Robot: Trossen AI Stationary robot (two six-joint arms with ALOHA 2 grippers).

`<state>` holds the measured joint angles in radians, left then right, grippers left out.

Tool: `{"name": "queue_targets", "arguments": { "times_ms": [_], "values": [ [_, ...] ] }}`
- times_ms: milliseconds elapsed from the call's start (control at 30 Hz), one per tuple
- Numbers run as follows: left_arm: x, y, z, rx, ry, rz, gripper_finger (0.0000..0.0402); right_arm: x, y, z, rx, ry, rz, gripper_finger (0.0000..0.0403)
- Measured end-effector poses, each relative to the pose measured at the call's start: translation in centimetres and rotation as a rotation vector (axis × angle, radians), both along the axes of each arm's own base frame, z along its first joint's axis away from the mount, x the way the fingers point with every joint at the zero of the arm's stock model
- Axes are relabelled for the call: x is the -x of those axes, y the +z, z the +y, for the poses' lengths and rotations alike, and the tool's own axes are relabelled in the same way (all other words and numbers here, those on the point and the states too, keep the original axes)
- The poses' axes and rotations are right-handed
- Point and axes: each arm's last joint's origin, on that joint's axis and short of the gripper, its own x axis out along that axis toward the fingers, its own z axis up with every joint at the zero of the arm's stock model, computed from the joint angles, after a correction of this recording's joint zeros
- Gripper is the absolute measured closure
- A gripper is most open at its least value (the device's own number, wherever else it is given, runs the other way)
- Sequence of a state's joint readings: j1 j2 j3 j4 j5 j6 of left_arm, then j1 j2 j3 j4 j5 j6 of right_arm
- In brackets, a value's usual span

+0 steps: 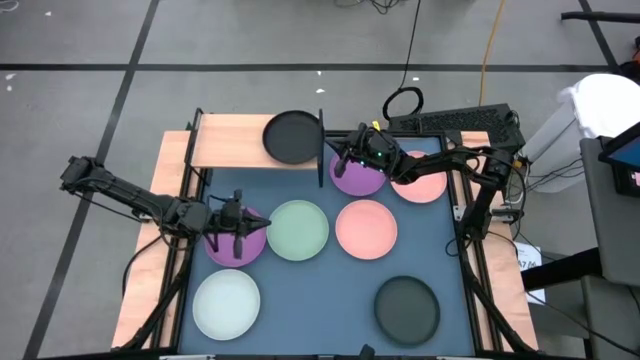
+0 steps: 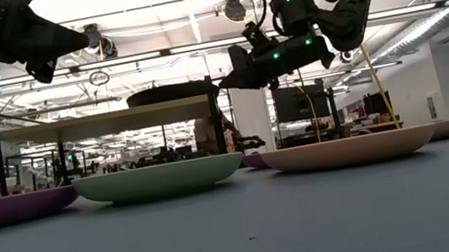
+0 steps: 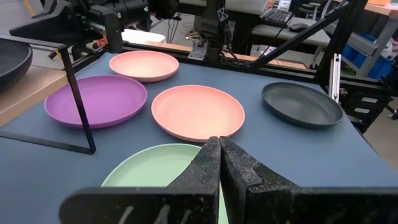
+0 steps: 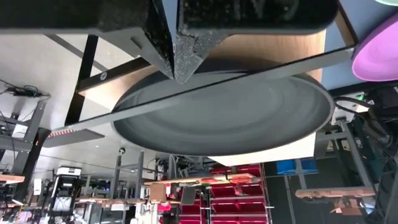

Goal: Place and stack plates onto a shelf
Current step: Put the left black plate on the shelf

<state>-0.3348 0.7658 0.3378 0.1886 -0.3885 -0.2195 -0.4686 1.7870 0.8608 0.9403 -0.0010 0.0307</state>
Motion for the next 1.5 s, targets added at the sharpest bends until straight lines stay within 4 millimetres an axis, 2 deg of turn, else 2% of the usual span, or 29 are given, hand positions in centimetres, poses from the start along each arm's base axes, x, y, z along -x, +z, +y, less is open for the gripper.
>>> {"name": "queue_targets", "arguments": {
  "times_ms": [800,1033,1500],
  "values": [
    [-0.1,0.4,0.0,-0.031,-0.004,-0.037,0.04,0.0,0.1,0.0,0.004,-0.001,-0.012,0.0403],
    [-0.1,0.4,0.0,-0.039,-0.006,-0.043,0.04,-0.4,-0.9,-0.2,0.0,-0.001,0.002,0.0403],
    [-0.1,0.4,0.0,-0.041,-0.006,-0.035,0.04,-0.8,-0.3,-0.4,0.025,0.0,-0.014,0.0403]
  ]
}}
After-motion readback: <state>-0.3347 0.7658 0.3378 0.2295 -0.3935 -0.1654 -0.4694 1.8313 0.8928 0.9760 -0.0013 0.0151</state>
